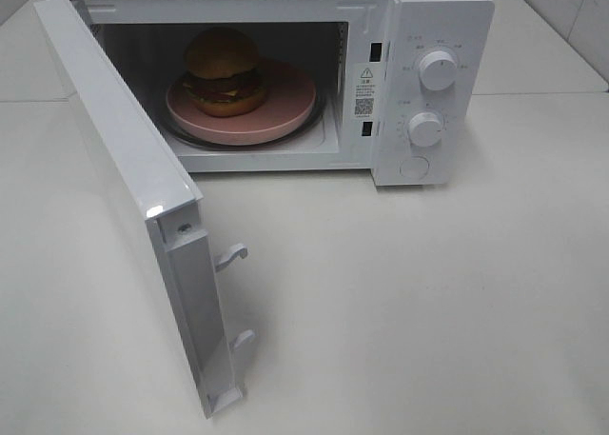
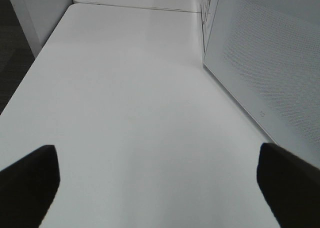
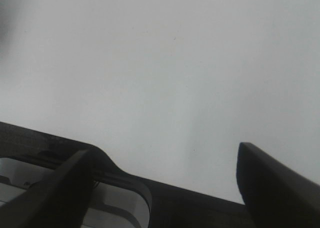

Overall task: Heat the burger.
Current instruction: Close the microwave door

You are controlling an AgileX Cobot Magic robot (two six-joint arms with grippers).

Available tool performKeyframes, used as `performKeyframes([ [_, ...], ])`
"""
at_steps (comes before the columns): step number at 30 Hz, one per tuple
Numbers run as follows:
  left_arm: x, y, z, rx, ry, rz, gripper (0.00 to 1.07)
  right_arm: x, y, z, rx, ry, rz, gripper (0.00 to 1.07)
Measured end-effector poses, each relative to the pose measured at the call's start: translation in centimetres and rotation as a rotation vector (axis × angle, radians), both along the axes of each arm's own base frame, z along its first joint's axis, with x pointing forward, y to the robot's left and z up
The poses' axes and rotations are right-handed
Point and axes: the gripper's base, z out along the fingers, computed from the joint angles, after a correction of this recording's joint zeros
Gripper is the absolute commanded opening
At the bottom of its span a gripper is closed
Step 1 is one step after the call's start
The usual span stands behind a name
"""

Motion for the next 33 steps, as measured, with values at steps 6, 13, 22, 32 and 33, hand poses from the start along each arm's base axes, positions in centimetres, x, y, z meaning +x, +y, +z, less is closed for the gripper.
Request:
performKeyframes([
  [6,0.0,0.0,0.0,0.0,0.0,0.0,1.0,-3.2,-1.4,1.4,-0.005,-0.1,-0.009,0.77],
  [13,0.0,0.0,0.0,0.0,0.0,0.0,1.0,-7.1,-3.0,1.7,0.038,-0.231,-0.048,0.77],
  [22,0.0,0.0,0.0,0.0,0.0,0.0,1.0,-10.9,-4.3,-1.1,0.086,-0.382,-0.121,0.76],
  [32,0.0,0.0,0.0,0.0,0.0,0.0,1.0,-12.3,-4.3,-2.4,0.142,-0.603,-0.207,0.76],
  [33,0.0,0.0,0.0,0.0,0.0,0.0,1.0,-12.2,-4.3,-2.5,0.141,-0.607,-0.212,0.76],
])
